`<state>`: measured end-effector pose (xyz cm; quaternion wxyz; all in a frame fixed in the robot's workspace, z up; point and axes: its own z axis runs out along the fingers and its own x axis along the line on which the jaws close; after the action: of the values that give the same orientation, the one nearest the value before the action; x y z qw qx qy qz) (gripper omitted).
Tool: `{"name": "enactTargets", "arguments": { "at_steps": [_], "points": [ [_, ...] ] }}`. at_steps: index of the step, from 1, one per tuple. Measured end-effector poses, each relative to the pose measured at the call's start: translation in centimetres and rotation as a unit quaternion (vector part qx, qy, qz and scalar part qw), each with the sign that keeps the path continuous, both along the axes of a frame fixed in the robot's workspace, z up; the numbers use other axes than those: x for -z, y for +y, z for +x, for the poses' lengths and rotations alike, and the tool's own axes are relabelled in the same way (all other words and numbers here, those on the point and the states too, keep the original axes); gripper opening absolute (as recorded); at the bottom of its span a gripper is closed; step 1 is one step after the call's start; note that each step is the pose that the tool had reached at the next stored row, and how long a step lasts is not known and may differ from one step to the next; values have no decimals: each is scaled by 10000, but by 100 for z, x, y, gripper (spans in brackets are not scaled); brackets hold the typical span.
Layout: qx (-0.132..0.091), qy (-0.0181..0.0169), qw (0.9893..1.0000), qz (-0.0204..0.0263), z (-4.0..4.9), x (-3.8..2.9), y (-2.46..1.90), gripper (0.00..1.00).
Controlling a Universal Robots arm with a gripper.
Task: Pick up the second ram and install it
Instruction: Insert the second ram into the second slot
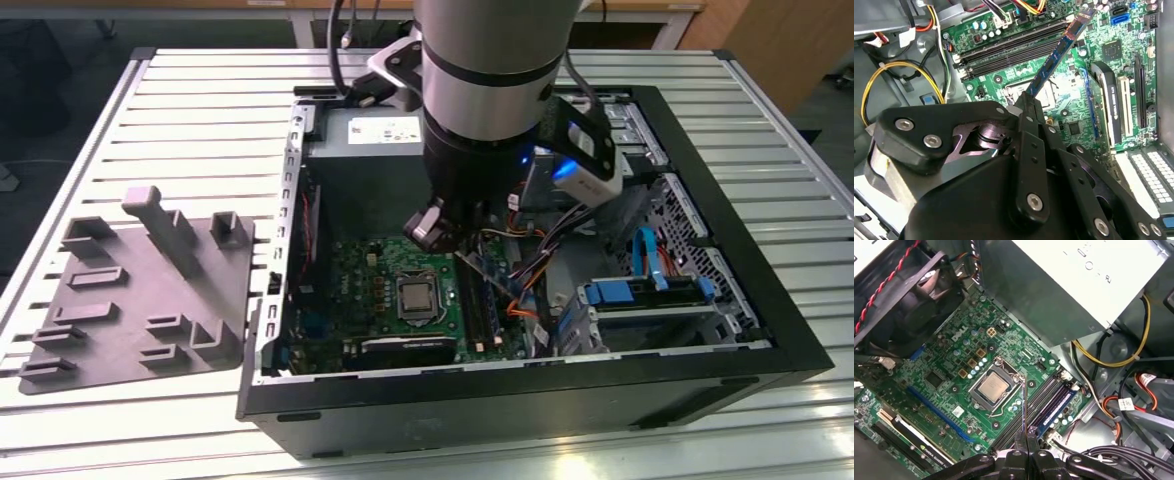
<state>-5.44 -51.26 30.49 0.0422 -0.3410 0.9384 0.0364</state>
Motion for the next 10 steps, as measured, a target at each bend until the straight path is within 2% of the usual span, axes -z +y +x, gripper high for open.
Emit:
{"name": "enactTargets", "arguments": {
  "at_steps": [10],
  "points": [
    [361,0,9993,0,0,1,0,11]
  ]
}}
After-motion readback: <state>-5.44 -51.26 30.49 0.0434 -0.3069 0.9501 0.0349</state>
